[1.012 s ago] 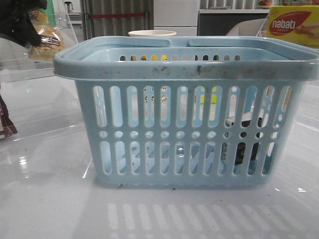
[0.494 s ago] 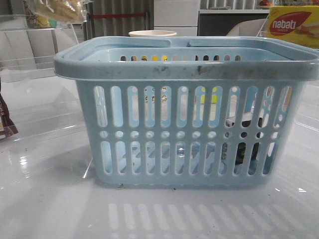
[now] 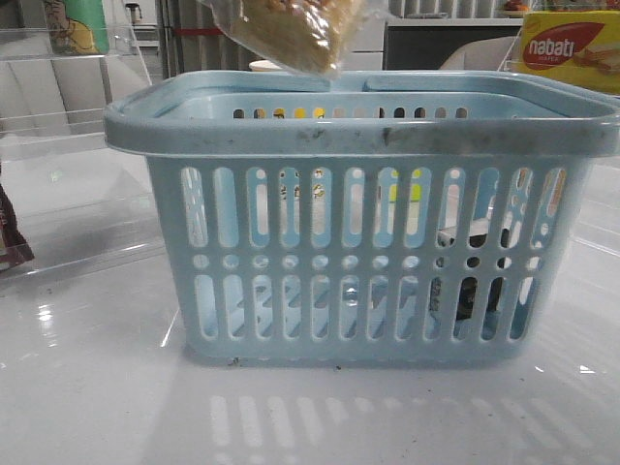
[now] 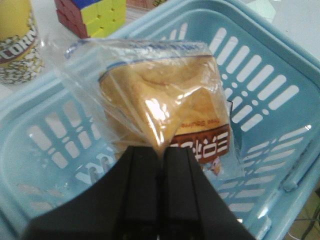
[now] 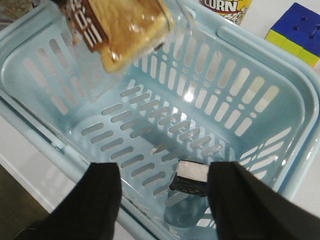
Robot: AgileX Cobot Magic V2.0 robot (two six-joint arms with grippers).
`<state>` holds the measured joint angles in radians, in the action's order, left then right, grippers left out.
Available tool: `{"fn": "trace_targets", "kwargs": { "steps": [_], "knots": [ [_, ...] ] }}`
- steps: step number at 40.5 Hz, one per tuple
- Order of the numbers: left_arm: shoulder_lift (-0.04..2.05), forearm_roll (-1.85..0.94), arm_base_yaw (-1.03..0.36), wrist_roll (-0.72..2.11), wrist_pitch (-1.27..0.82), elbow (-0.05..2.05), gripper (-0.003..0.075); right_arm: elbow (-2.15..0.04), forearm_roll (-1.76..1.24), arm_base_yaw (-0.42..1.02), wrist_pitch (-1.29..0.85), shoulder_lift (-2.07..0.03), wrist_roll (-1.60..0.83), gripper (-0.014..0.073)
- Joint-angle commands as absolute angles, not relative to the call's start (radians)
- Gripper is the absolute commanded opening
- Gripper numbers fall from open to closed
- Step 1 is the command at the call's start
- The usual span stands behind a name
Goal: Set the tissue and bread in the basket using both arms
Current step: 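Lower the bread roll into the basket and open the left gripper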
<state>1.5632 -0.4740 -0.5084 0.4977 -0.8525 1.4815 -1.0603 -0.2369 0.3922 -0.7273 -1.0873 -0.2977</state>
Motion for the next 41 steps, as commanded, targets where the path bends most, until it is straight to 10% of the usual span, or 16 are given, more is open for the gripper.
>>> {"fn": "trace_targets", "kwargs": {
  "steps": [1,8,18,41],
  "knots": [
    [1.555,-0.508,-0.527,0.504,-0.779,1.502,0.0093,-1.088,-0.250,0.392,-0.667,-1.066,-0.308,0.0492],
    [1.597,-0.501,-0.527,0.504,-0.775,1.502,0.0133,-1.088,-0.250,0.392,-0.668,-1.066,-0.308,0.0492],
    [1.593,-0.501,-0.527,0.504,-0.777,1.502,0.0410,-1.088,-0.250,0.392,-0.668,-1.066,-0.308,0.0492],
    [1.289,-0.466,-0.527,0.496,-0.878,1.380,0.0416,-1.088,-0.250,0.392,-0.626,-1.066,-0.308,0.0492]
  ]
}}
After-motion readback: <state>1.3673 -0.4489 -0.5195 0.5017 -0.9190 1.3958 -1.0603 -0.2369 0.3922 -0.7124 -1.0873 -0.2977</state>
